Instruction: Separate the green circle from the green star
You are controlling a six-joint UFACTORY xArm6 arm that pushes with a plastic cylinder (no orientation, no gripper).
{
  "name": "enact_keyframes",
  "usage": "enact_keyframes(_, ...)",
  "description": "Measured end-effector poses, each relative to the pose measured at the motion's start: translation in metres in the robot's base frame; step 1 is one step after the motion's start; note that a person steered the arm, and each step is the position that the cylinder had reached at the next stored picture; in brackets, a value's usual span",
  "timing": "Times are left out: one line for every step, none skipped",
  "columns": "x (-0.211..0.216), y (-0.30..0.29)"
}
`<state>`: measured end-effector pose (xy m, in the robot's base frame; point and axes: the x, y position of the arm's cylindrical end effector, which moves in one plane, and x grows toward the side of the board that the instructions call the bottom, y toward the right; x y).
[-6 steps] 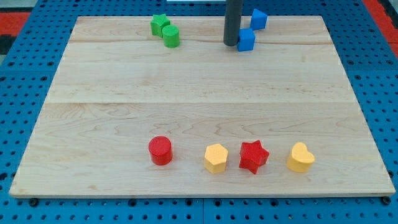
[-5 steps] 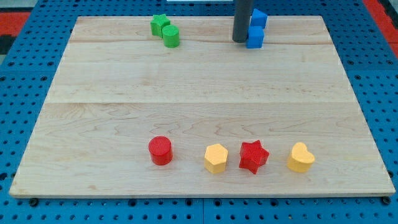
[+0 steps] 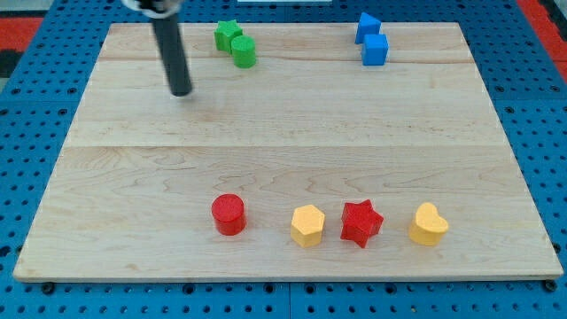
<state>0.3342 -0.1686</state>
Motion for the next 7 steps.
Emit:
enact_keyframes(-0.031, -0.005)
enact_keyframes(-0.05, 0.009)
enact_keyframes(-0.06, 0.05)
enact_keyframes(-0.056, 0.089)
enact_keyframes(-0.05, 0.113)
enact_keyframes(-0.052, 0.084)
enact_keyframes(-0.069, 0.077)
